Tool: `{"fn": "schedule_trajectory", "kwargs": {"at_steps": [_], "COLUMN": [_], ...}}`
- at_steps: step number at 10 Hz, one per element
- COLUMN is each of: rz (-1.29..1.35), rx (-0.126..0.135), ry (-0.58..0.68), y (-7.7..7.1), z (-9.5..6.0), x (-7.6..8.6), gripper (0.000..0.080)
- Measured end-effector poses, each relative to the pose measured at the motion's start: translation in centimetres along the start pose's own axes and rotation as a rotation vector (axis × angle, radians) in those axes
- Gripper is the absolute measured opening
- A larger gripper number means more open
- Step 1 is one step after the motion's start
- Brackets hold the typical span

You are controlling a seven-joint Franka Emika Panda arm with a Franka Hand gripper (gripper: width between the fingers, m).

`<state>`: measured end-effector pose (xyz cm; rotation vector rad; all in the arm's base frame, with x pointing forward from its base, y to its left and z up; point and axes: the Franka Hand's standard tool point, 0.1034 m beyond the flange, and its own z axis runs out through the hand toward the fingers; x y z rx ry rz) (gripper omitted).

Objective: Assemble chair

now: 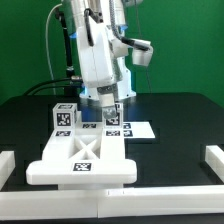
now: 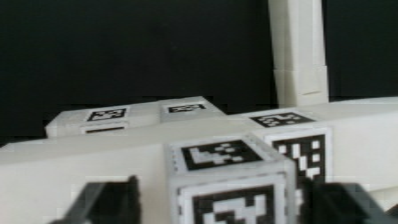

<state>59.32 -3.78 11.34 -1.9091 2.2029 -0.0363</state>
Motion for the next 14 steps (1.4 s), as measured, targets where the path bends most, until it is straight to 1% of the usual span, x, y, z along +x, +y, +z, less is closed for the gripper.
{"fn": "schedule_trajectory", "kwargs": {"at_steps": [1,2,3,4,5,6,7,8,9,14], "rz": [0.0,-0.001,-0.008,-0.016,-0.017,-0.015,-0.021,-0.027,-0.033,-0.033], "rx": [0.0,0.0,0.003,0.011,0.025,0.044,0.054,0.056,0.052,0.051], "ry": [0.0,-0.001,-0.009,-0.018,-0.032,-0.063,-0.09,-0.1,-0.098,-0.098], "y": [0.0,0.0,-0.1,0.0,-0.2,-0.7,-1.0,-0.8,-0.7,-0.7], "z": [0.0,0.0,-0.4,-1.2,-2.5,-4.7,-6.5,-6.9,-6.7,-6.6], "x": [0.0,-0.1,-0.8,-1.5,-2.0,-2.8,-3.8,-4.8,-4.8,-4.7], "gripper": [0.0593,0.0634,0.0634,0.0647,0.0647,0.0649,0.0649,0.0649,0.0649,0.0649]}}
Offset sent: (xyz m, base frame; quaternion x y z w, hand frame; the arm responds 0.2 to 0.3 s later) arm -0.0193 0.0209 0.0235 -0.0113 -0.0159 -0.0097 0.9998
